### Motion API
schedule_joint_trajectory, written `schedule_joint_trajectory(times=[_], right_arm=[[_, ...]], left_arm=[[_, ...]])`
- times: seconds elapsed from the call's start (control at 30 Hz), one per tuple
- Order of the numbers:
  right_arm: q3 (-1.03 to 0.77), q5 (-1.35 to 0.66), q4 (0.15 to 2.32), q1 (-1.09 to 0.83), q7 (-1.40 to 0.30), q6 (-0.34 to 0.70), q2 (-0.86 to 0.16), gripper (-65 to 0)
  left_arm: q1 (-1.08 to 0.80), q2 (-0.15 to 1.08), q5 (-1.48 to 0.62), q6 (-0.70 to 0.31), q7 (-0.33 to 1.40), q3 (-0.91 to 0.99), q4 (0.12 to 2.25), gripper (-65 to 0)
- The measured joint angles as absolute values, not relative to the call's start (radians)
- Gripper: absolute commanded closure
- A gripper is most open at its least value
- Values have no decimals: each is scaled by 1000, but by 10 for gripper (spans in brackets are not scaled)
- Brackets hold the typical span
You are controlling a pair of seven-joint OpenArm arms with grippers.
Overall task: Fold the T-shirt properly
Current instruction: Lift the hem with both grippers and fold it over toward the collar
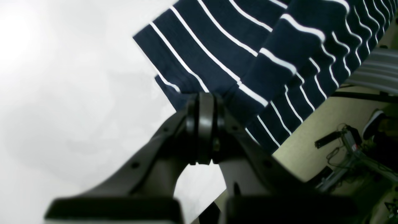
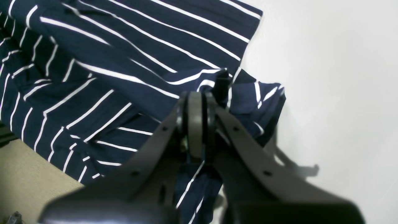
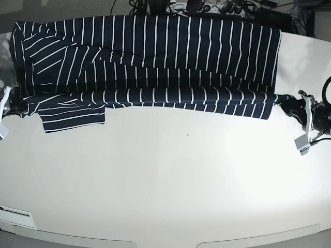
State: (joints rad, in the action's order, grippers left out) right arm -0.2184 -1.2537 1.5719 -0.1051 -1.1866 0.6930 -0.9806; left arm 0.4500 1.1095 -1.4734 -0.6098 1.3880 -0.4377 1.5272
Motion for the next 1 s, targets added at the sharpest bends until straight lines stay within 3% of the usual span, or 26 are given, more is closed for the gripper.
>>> schedule_joint_trajectory(times=[0.23,0.83,0.87,1.0], right_arm=[[-218,-1253,1572,-105,-1245,693,-981,0],[-218,-1242,1573,-186,-1284,693,-978,0],[-218,-1243,1573,-186,-1284,693,-978,-10],[-218,-1242,1573,-186,-1316,693,-978,-359]], left_arm=[[342,1119,-1477,-622,1388,-438,1634,0],[207,1152,-1478,-614,1384,-437,1641,0],[199,1153,-1478,-614,1384,-437,1641,-24],[176,1153,-1473,-600,1388,-437,1641,-302]])
